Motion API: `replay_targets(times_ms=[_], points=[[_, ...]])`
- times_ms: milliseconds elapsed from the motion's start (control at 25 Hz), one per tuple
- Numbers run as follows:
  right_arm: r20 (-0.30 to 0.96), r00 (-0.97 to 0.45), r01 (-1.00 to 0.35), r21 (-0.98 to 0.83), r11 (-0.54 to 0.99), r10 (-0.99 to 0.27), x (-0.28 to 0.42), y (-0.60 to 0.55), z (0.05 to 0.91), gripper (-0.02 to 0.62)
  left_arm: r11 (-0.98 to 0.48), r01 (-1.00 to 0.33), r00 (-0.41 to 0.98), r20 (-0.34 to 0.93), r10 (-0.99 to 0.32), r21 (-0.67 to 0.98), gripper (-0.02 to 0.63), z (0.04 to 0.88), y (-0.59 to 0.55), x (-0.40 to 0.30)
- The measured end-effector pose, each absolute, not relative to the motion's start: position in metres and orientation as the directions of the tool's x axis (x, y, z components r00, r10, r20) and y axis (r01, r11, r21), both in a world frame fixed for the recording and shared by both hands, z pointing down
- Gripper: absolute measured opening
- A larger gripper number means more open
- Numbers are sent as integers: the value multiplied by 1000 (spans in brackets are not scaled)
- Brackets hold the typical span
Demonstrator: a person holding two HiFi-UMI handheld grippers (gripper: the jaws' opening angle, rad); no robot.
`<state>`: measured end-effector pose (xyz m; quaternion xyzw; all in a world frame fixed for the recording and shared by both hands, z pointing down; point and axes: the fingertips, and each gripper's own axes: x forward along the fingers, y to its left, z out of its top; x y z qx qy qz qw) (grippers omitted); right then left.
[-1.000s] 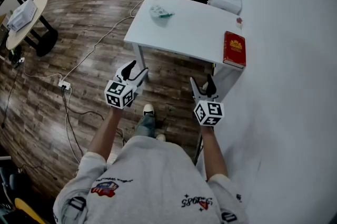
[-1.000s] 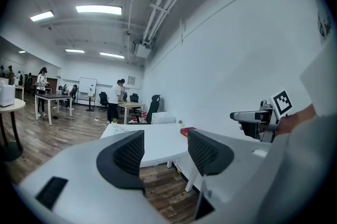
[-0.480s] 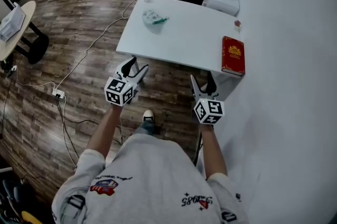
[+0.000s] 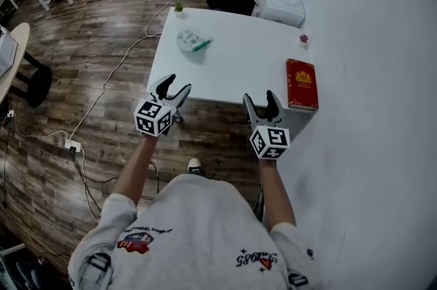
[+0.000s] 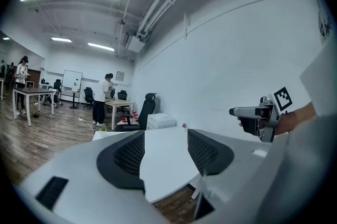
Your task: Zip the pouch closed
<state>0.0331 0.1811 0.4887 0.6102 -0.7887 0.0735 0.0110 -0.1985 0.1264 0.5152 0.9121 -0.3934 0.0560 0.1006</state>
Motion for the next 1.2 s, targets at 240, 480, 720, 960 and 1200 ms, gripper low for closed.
replay_targets(times_ms=[240, 480, 720, 960, 1200], points=[[103, -224, -972, -96, 214, -969, 18, 153, 487, 313, -703, -696, 718, 185, -671, 148, 242, 517, 89, -206], [107, -204, -976, -102, 194, -973, 19, 135, 490, 313, -719, -676, 736, 189, -650, 159, 242, 522, 68, -203], [127, -200, -975, -125, 185, -971, 34, 116, 507, 311, -714, -677, 735, 212, -644, 179, 242, 539, 48, -190], [120, -214, -970, -139, 197, -970, 47, 63, 517, 310, -704, -690, 722, 227, -654, 168, 242, 548, 3, -180], [103, -247, -963, -134, 232, -964, 73, -14, 513, 310, -686, -710, 704, 213, -678, 161, 242, 543, -68, -153]])
